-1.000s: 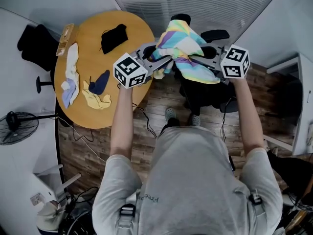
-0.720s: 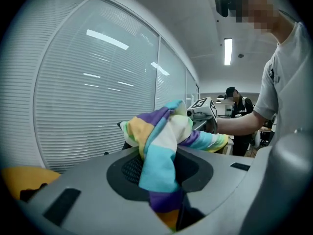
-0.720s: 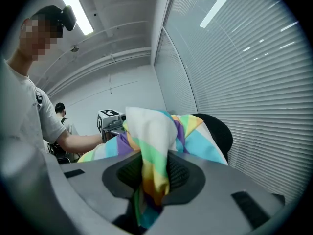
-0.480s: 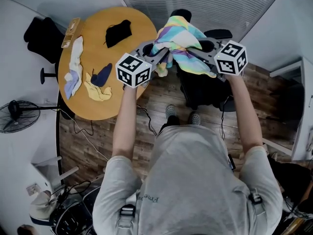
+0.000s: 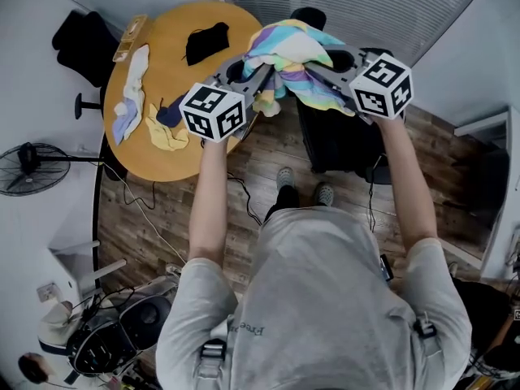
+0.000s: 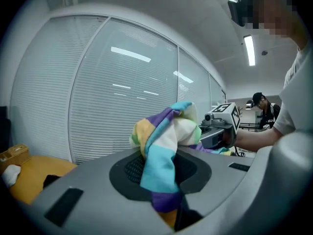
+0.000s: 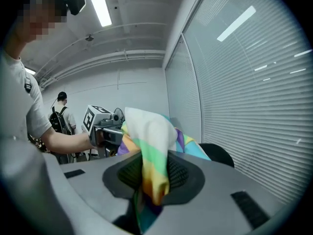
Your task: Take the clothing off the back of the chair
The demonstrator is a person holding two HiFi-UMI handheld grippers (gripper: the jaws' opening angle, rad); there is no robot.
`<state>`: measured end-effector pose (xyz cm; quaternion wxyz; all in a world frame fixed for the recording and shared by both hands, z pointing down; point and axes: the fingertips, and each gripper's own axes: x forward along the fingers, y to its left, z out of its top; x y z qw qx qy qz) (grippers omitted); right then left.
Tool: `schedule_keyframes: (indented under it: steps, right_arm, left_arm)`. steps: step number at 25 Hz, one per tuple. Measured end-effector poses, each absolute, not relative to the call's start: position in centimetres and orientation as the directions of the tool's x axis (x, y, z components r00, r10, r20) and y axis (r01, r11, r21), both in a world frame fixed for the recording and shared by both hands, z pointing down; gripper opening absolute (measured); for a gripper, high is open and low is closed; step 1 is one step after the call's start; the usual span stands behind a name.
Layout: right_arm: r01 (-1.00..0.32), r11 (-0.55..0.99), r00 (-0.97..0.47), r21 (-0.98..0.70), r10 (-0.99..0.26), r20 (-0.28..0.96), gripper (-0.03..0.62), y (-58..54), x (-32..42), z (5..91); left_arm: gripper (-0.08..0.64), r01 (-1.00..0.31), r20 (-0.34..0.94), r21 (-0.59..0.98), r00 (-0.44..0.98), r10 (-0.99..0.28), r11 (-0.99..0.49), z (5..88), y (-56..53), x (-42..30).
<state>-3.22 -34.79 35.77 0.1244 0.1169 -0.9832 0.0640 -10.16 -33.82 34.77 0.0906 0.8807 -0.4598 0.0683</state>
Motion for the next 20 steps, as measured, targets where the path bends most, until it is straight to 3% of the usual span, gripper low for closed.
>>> schedule_keyframes:
  steps: [11,20]
  right_arm:
    - [-0.178,0.984,-0.962,0.002,-0.174,0.212,0.100,-29.6,-3.4,31.5]
    - [-0.267,0.961,-0.940,0.069,-0.276,0.200,0.100,-24.5,-3.1,30.2]
  left_arm:
    - [0.101,-0.892,0.139,0.084,0.452,-0.881,-0.444,31.3,-28.2,-10.8]
    - [0.101,-0.869,0.105,0.073,0.494,-0.863,-0.489,30.5,-23.3,-10.9]
